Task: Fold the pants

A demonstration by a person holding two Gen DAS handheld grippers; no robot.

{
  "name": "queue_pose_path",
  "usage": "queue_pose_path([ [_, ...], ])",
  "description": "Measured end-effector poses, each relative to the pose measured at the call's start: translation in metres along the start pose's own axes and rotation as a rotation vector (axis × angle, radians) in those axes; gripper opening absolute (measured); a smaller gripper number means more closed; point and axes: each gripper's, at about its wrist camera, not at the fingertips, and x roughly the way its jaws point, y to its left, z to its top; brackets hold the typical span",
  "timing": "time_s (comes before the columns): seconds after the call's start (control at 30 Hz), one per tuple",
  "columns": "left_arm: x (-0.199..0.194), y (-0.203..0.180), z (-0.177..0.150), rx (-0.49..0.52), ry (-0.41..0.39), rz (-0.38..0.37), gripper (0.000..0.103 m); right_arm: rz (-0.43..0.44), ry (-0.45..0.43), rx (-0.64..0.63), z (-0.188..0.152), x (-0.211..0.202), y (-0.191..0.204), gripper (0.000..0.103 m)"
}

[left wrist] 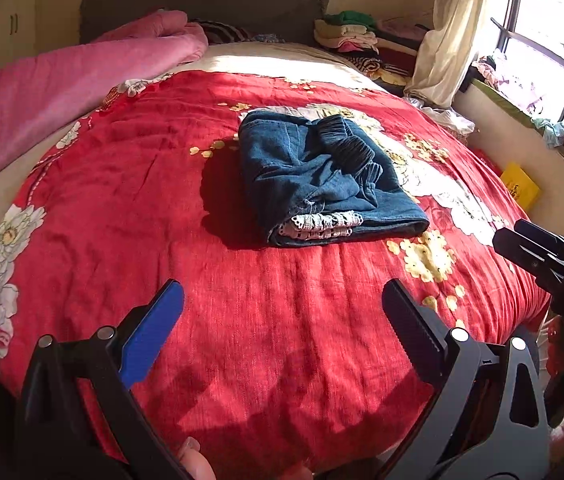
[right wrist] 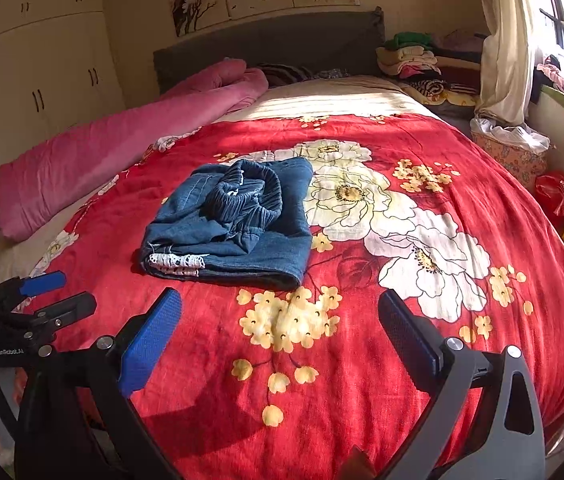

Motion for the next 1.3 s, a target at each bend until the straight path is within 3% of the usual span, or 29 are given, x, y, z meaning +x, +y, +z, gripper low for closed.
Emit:
queue_pose_path([
  [1.3,0.007,-0.002,-0.024,-0.004,0.031,0.019,0.093,-0.011,0.053,0.027,-0.025,0.009,-0.002,0.098],
])
